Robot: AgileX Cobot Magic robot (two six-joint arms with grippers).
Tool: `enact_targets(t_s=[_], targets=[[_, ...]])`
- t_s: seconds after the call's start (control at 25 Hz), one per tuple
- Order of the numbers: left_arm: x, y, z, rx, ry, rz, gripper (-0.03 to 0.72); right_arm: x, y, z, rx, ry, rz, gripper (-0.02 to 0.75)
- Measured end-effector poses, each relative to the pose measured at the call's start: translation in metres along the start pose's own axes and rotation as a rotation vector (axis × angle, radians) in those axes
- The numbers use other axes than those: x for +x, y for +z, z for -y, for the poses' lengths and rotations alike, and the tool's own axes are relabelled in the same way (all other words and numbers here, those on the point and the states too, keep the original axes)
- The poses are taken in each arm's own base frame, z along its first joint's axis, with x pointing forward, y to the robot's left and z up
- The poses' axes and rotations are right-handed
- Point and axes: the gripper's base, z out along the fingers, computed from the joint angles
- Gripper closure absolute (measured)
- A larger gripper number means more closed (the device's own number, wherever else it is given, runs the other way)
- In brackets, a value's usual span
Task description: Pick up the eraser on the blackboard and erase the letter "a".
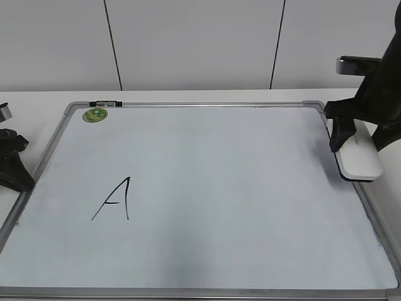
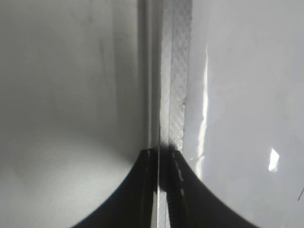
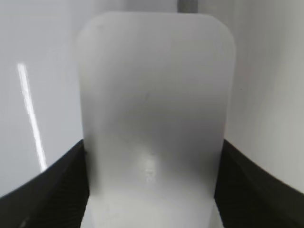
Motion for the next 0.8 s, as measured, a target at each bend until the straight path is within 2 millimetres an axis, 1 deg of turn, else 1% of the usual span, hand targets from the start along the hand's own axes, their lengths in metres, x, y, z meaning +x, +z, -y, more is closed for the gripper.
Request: enact_targets(t_s=[0.36, 0.64, 0.8], targets=[[0.0, 0.0, 0.0, 0.0, 0.0, 0.0, 0.656, -0.005, 0.035, 0.001, -0.012, 0.018, -0.058, 0.2], [0.0, 0.0, 0.0, 0.002, -0.001, 0.001, 0.656, -0.014, 0.047, 0.001, -0.014, 0.017, -0.066, 0.2], [0.0, 0.0, 0.0, 0.002, -0.001, 0.001, 0.656, -0.019, 0.048, 0.001, -0.015, 0.009, -0.059, 0.2]])
